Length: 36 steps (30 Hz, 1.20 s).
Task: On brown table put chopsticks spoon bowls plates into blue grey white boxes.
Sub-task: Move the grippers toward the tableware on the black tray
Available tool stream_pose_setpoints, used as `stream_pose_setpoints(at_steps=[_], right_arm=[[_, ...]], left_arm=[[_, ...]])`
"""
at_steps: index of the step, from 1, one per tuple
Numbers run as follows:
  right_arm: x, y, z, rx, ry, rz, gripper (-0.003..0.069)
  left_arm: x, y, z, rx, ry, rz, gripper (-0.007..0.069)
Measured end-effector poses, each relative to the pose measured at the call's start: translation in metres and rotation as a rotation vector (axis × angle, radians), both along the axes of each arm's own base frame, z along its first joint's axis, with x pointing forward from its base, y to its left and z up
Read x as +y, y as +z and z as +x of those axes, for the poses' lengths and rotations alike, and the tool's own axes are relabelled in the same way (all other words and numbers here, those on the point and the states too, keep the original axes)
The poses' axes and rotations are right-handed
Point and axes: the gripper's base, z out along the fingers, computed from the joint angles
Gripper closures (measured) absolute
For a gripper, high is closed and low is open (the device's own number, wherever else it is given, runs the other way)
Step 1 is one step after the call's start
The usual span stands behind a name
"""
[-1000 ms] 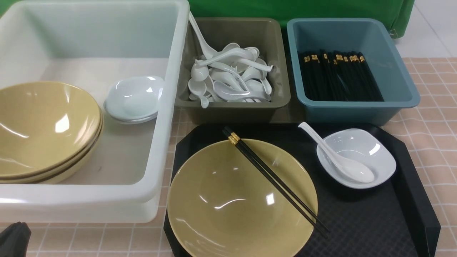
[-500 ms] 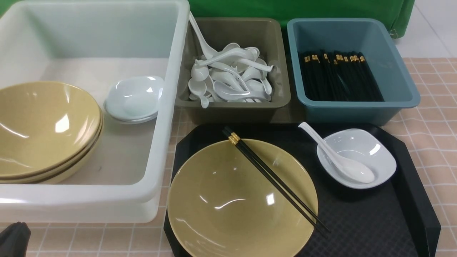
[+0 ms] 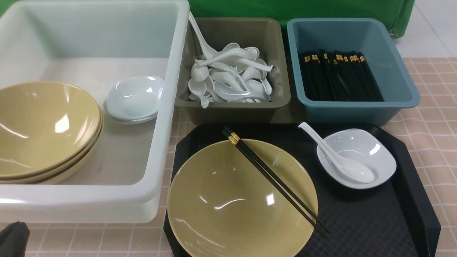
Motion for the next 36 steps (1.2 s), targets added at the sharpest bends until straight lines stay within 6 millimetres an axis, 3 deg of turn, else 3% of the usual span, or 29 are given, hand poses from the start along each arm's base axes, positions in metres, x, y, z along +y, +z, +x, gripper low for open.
stream_pose_setpoints(at_steps=[5,9,13,14,15,17,20,23,30,33,34,35,36], right_arm=[[0.0,0.0,0.0,0.0,-0.001,0.005,0.0423],[0.0,0.0,0.0,-0.003,-0.006,0.026,0.0423],[0.0,0.0,0.0,-0.01,-0.032,0.137,0.0423],[0.001,0.0,0.0,-0.012,-0.046,0.213,0.0423],[0.001,0.0,0.0,-0.014,-0.052,0.245,0.0423],[0.003,0.001,0.0,-0.021,-0.095,0.526,0.0423],[0.006,0.001,0.0,-0.021,-0.176,0.998,0.0423],[0.007,0.001,0.0,-0.017,-0.212,1.17,0.0423],[0.006,0.0,0.0,-0.007,-0.194,1.066,0.0423],[0.008,0.002,0.001,-0.016,-0.131,0.971,0.0423],[0.008,0.003,0.001,-0.018,-0.122,0.962,0.0423],[0.009,0.01,0.0,-0.03,-0.078,0.891,0.0423],[0.01,0.019,-0.001,-0.047,-0.037,0.835,0.0423]], left_arm=[[-0.001,0.001,0.0,-0.016,0.002,-0.038,0.062],[-0.004,0.003,0.001,-0.048,0.011,-0.249,0.062],[-0.01,0.008,0.002,-0.087,0.03,-0.739,0.062],[-0.012,0.009,0.002,-0.092,0.036,-0.896,0.062],[-0.013,0.009,0.002,-0.092,0.037,-0.924,0.062],[-0.015,0.013,0.002,-0.106,0.042,-1.197,0.062],[-0.016,0.016,0.002,-0.12,0.041,-1.325,0.062],[-0.015,0.017,0.002,-0.13,0.044,-1.35,0.062],[-0.016,0.019,0.002,-0.135,0.024,-1.29,0.062],[-0.02,0.061,-0.007,-0.231,-0.112,-1.002,0.062],[-0.02,0.061,-0.007,-0.229,-0.116,-0.981,0.062],[-0.023,0.086,-0.015,-0.288,-0.182,-0.817,0.062],[-0.026,0.098,-0.018,-0.295,-0.216,-0.723,0.062]])
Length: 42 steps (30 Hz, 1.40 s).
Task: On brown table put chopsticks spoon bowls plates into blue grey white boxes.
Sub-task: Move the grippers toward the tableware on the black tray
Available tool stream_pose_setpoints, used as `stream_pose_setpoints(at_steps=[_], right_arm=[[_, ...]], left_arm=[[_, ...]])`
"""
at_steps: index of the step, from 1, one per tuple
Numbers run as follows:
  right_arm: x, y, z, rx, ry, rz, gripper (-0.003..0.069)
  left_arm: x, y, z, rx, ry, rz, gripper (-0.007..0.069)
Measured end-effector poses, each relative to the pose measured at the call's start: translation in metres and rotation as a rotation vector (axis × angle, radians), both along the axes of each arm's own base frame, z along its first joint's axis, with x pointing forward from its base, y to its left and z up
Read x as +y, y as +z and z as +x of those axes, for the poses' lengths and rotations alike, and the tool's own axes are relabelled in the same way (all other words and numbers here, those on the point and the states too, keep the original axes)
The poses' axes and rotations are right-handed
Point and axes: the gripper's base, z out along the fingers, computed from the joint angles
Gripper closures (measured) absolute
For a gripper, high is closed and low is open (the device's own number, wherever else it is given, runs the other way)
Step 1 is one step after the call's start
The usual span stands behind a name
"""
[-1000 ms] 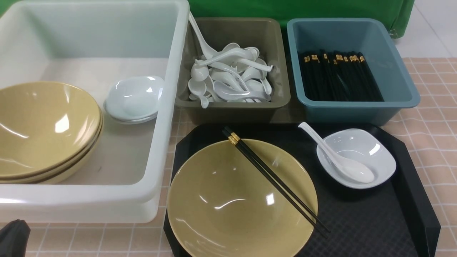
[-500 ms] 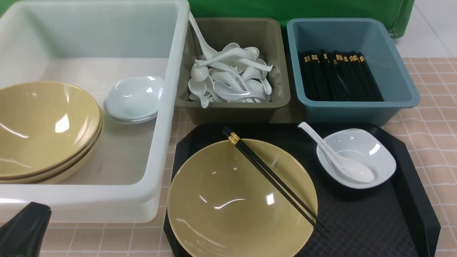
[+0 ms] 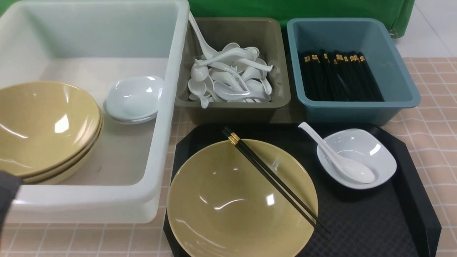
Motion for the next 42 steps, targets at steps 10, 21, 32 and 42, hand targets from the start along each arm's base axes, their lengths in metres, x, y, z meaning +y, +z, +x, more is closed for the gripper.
stream_pose_setpoints(at_steps=[10,21,32,42], right_arm=[[0.011,0.12,0.009,-0.013,0.284,-0.622,0.062],[0.036,0.162,0.074,0.481,0.811,-1.067,0.0622],[0.115,0.152,0.12,0.545,1.213,-1.175,0.062],[0.199,0.154,0.18,0.507,1.321,-1.214,0.0451]], left_arm=[[0.0,0.081,0.028,0.348,-0.118,0.683,0.062],[-0.015,0.091,0.08,0.768,-0.531,0.994,0.062],[-0.091,0.094,0.124,0.72,-0.871,1.175,0.062],[-0.103,0.091,0.136,0.725,-0.853,1.275,0.062]])
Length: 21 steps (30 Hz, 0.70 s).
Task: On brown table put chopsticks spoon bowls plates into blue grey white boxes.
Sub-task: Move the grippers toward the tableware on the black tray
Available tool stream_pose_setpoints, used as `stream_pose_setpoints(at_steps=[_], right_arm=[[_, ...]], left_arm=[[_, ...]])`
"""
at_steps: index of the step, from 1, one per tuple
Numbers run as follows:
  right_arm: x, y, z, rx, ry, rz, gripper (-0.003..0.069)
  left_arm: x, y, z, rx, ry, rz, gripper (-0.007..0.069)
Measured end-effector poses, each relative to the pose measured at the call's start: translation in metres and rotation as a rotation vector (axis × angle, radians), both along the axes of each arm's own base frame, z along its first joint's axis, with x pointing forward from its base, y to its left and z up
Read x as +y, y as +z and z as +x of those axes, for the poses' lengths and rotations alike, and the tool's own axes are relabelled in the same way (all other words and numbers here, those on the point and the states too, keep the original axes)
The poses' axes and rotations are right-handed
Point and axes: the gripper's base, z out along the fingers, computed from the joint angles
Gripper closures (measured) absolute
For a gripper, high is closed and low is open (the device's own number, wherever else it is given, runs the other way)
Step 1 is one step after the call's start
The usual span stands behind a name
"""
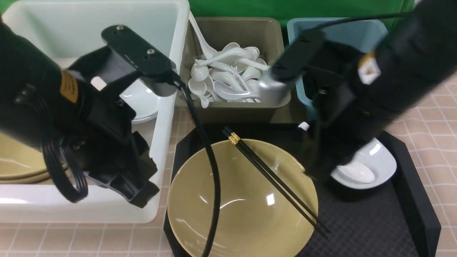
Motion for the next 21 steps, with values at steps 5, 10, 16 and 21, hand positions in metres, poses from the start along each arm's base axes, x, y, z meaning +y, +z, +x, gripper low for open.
stream_pose_setpoints(at_steps=[5,10,16,21], right_arm=[[0.036,-0.018,0.024,0.019,0.017,-0.032,0.027],[0.056,-0.044,0.041,0.017,0.008,-0.119,0.0208],[0.067,-0.081,0.057,0.049,-0.018,-0.208,0.0195],[0.069,-0.094,0.062,0.053,-0.033,-0.248,0.0195]], left_arm=[[0.016,0.011,-0.023,-0.056,0.001,-0.042,0.062],[0.028,0.004,-0.042,-0.094,0.002,-0.083,0.062],[0.036,-0.021,-0.052,-0.132,0.008,-0.111,0.062],[0.035,-0.035,-0.05,-0.132,0.01,-0.11,0.062]])
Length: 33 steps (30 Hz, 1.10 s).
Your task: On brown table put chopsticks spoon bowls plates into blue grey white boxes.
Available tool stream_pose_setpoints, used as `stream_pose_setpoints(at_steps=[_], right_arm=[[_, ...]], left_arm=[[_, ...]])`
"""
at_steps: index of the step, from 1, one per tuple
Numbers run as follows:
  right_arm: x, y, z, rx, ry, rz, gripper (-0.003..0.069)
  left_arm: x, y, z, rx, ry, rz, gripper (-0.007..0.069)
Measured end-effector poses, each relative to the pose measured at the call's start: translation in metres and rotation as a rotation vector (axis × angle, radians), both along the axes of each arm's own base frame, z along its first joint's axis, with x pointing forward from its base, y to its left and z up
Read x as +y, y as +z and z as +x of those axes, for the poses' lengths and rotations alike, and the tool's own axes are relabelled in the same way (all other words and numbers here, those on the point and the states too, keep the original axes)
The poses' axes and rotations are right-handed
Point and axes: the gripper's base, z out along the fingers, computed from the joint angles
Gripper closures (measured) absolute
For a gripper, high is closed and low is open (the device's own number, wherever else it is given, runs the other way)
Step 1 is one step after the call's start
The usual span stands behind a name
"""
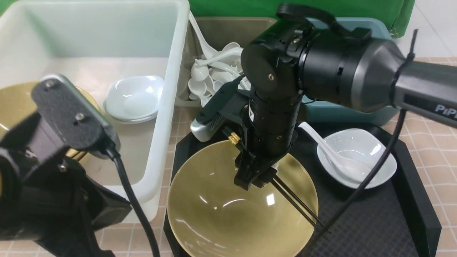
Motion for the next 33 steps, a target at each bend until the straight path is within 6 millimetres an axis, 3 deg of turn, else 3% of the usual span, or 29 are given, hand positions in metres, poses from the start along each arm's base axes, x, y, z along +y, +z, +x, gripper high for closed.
stream_pose_setpoints(at_steps=[6,9,12,17,21,27,33], right_arm=[[0.002,-0.005,0.001,0.006,-0.018,-0.003,0.0204],[0.003,-0.011,0.003,0.016,-0.018,-0.013,0.0245],[0.004,-0.014,0.003,0.022,-0.018,-0.018,0.0307],[0.007,-0.009,0.006,0.007,-0.026,0.001,0.0484],[0.009,-0.001,0.008,-0.014,-0.04,0.025,0.0504],[0.007,0.021,0.007,-0.057,-0.037,0.065,0.0504],[-0.01,0.079,0.009,-0.258,-0.035,0.083,0.0504]], left_arm=[[-0.001,0.0,0.002,-0.021,0.002,-0.015,0.062],[-0.002,0.001,0.003,-0.032,0.002,-0.023,0.062],[-0.002,0.001,0.003,-0.033,0.002,-0.024,0.062],[-0.002,0.001,0.003,-0.033,0.002,-0.024,0.062],[-0.002,0.001,0.003,-0.032,0.006,-0.026,0.062],[-0.002,0.002,0.003,-0.032,0.027,-0.045,0.062],[-0.014,0.012,0.02,-0.148,0.113,-0.224,0.062]])
